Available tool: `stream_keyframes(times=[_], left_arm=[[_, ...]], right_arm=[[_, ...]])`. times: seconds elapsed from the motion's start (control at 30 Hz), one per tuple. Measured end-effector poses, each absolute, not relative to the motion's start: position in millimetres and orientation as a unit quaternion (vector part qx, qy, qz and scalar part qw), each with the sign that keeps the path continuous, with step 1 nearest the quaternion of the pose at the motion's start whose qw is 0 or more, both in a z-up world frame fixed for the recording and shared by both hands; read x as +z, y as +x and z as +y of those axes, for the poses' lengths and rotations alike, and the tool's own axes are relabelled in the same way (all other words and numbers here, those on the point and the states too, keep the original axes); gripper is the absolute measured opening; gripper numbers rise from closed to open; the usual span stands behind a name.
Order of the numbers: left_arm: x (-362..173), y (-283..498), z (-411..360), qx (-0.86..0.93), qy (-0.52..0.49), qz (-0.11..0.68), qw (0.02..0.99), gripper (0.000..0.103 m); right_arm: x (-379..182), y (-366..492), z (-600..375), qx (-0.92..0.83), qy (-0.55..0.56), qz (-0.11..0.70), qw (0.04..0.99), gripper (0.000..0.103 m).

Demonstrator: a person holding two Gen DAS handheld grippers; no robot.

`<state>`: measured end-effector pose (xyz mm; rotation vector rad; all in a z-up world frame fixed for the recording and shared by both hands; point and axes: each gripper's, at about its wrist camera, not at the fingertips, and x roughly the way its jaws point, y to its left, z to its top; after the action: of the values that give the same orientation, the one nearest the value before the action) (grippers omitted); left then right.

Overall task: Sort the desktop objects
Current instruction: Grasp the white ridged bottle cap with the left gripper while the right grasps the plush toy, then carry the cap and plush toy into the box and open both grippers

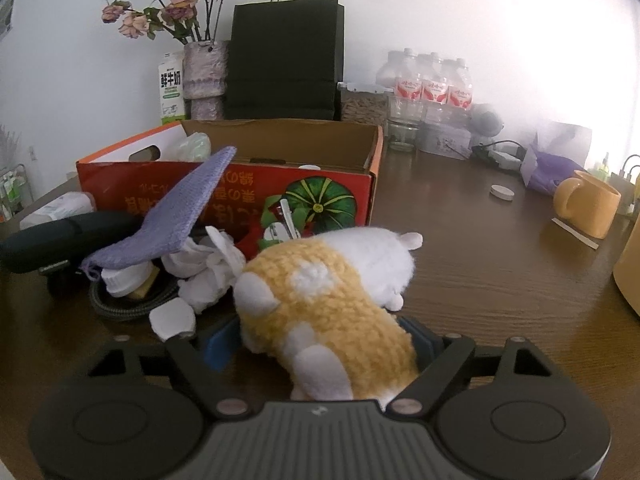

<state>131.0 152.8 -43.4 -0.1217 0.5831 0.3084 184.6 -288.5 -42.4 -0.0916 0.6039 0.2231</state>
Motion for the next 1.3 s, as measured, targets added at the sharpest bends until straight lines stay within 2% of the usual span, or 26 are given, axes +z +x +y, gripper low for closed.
stream_keyframes(times=[0.33,0.83,1.3], left_arm=[[-39.7,123.6,152.1,0.149,-0.059,0.272,0.949,0.039],[2.8,108.9,119.0,0.094,-0.048,0.219,0.97,0.039],[62.2,134.1,70.6,0.014,-0.027,0.183,0.983,0.039]], right_arm=[[-39.4,181.1,-288.6,0.109,-0.053,0.287,0.95,0.074],[-15.4,158.5,-291.9,0.11,-0.055,0.238,0.963,0.058],[39.9,146.0,-277.2,0.133,-0.081,0.157,0.975,0.057]])
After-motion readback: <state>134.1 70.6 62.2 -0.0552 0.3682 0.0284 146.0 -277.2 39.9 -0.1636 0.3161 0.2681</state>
